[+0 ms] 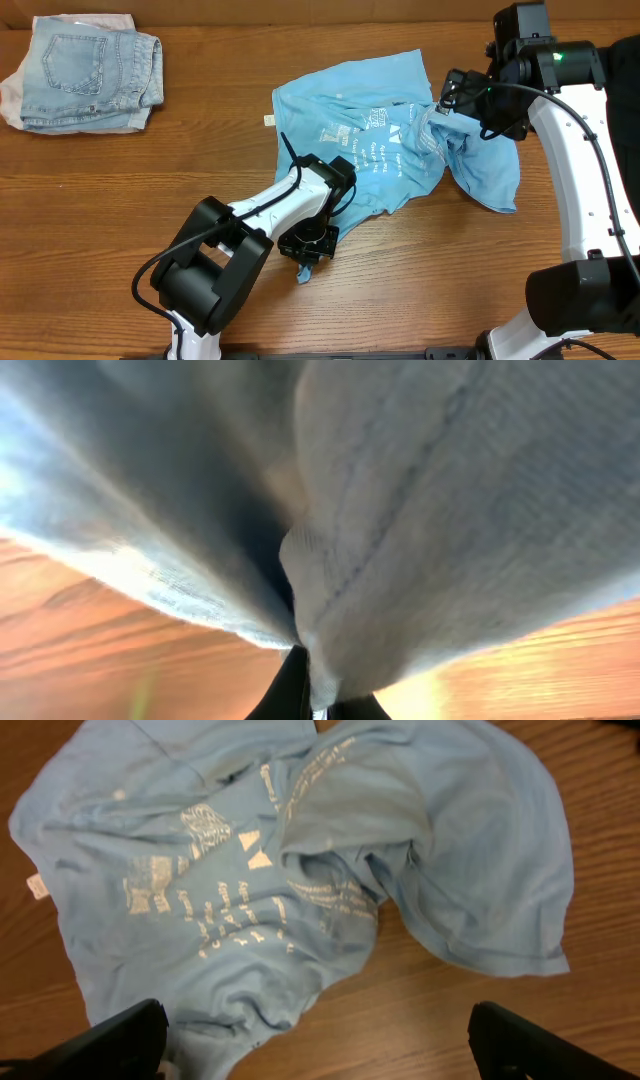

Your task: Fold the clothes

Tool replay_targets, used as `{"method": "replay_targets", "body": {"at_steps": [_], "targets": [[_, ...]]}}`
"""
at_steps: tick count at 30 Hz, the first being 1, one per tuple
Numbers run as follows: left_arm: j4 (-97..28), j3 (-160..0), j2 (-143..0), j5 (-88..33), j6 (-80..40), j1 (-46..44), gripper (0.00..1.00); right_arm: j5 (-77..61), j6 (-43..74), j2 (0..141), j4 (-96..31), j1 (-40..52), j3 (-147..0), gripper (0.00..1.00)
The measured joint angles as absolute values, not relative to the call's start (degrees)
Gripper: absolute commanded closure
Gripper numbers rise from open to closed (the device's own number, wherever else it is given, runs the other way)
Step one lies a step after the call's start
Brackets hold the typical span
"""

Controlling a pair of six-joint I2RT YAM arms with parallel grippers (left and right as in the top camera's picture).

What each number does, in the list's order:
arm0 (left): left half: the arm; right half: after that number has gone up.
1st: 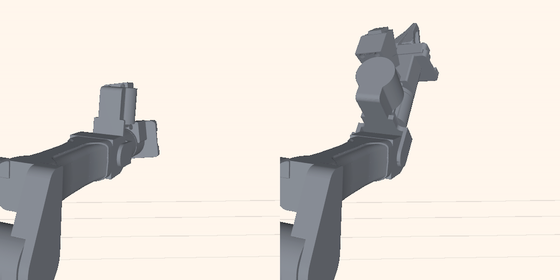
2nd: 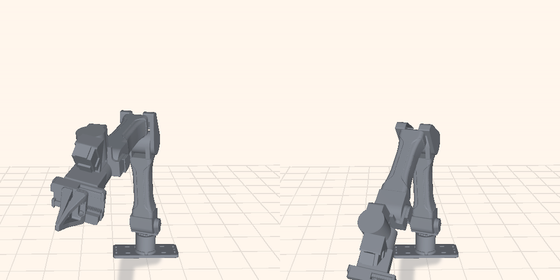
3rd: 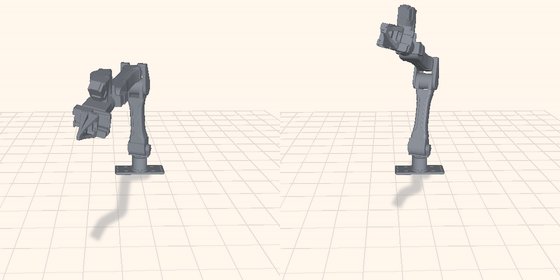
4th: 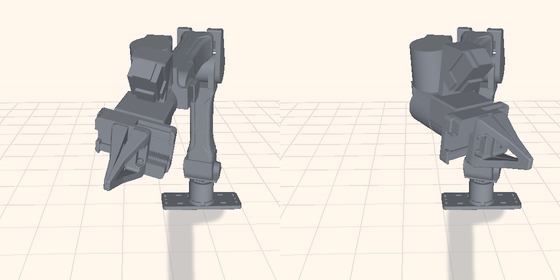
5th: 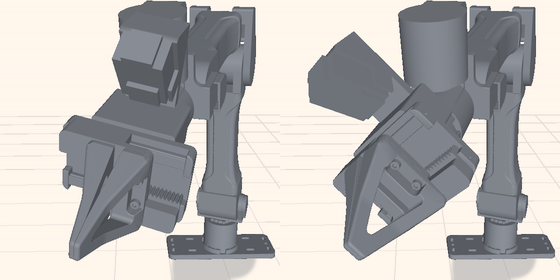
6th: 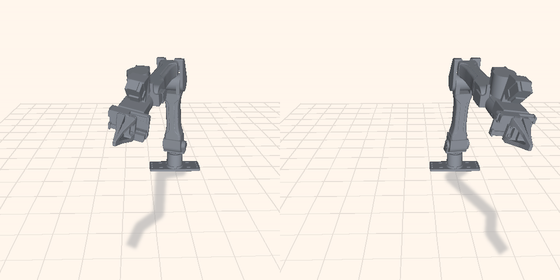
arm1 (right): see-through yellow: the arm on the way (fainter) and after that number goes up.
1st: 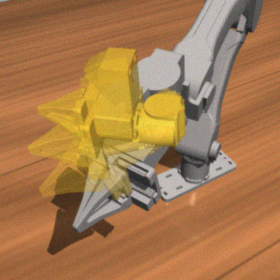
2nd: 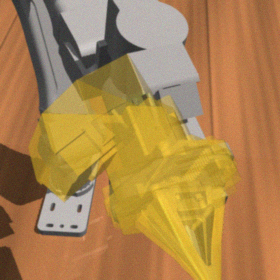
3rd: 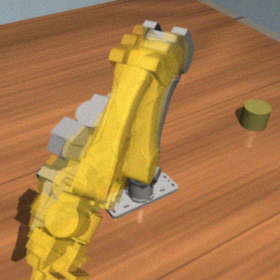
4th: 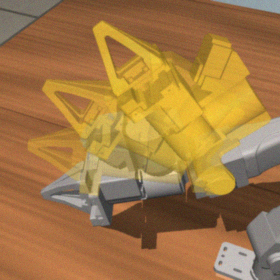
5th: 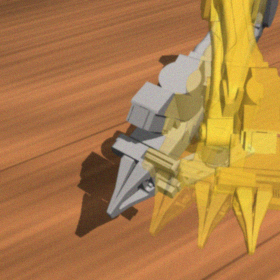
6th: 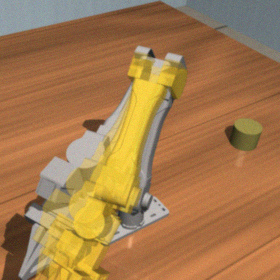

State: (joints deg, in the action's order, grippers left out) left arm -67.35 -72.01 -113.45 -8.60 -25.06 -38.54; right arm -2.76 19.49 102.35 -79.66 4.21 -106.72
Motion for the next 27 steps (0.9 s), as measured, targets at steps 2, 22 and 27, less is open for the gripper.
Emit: {"method": "replay_targets", "body": {"at_steps": [2,22,27], "targets": [[-69.9,-73.5,-113.5,-7.0,-25.2,-38.5,0.96,-2.8,19.5,102.3,-80.8,4.2,-106.7,0.00],[-81.7,-84.3,-113.5,8.4,-30.1,-29.4,0.96,-4.7,19.9,102.8,-52.1,4.2,-80.6,0.15],[-82.1,-84.3,-113.5,8.6,-30.1,-29.0,0.96,-2.1,19.9,102.8,-46.0,4.2,-75.7,0.19]]}}
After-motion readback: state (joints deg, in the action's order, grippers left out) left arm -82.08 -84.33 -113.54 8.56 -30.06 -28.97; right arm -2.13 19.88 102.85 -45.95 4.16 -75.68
